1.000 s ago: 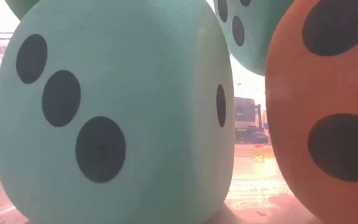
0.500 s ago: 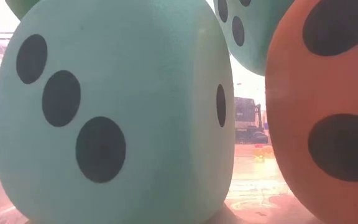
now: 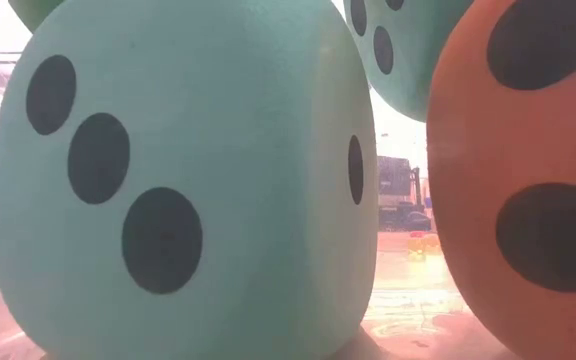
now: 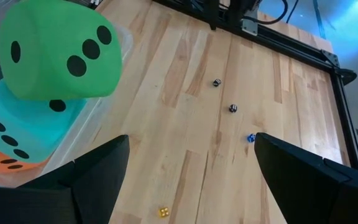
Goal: Pick & Place Dice
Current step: Put the bottom small black dice into the transparent bin
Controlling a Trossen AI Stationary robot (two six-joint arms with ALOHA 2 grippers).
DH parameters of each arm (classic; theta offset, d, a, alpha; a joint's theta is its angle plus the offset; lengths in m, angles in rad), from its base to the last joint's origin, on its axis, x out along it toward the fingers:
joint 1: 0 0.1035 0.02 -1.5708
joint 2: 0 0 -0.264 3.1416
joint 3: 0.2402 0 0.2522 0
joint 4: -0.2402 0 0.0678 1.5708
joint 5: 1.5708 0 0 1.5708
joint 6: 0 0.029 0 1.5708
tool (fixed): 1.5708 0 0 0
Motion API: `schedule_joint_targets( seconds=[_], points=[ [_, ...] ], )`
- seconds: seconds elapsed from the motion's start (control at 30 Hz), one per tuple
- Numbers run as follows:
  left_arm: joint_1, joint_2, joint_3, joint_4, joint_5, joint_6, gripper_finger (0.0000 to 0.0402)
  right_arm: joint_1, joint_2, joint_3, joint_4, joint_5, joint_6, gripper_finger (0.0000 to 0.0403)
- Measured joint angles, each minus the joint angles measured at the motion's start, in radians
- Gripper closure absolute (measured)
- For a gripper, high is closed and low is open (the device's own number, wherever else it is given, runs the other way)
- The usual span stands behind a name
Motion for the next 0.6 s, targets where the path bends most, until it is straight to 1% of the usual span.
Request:
schedule_joint_targets(
  seconds=[0.17,0.27,0.37,0.5,0.6],
  points=[
    [0.075,0.0,-0.115,0.007,0.08,-0.125,0.0232,0.0,0.0,0.0,0.0,0.0,0.0,0.006],
    [0.124,0.0,-0.183,0.029,0.107,-0.168,0.023,0.0,0.0,0.0,0.0,0.0,0.0,0.006],
    [0.167,0.0,-0.25,0.096,0.114,-0.174,0.0232,0.0,0.0,0.0,0.0,0.0,0.0,0.006],
    [0.206,0.0,-0.334,0.223,0.161,-0.166,0.0237,0.0,0.0,0.0,0.0,0.0,0.001,0.006],
    [0.226,0.0,-0.389,0.265,0.169,-0.168,0.0238,0.0,0.0,0.0,0.0,0.0,0.0,0.006]
  ],
)
